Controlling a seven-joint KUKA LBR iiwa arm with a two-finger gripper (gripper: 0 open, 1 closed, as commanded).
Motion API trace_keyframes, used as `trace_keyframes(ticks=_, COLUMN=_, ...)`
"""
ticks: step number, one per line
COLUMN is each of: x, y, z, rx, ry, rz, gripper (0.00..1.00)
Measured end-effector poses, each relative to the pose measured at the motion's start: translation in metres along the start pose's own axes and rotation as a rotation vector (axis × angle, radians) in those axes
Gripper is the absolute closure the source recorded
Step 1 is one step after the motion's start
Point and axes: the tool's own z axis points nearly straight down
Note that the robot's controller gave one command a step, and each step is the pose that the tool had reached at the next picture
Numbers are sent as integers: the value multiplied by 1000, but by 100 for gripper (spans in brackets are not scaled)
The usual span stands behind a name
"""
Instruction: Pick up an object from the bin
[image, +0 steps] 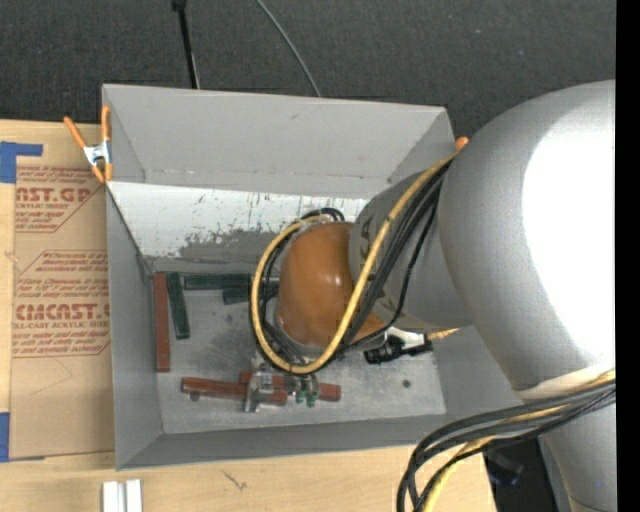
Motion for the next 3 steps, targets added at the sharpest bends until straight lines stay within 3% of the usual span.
trace_keyframes(ticks=3, x=4, y=-1, z=-18, rx=8, ry=21, rz=0, gripper=100)
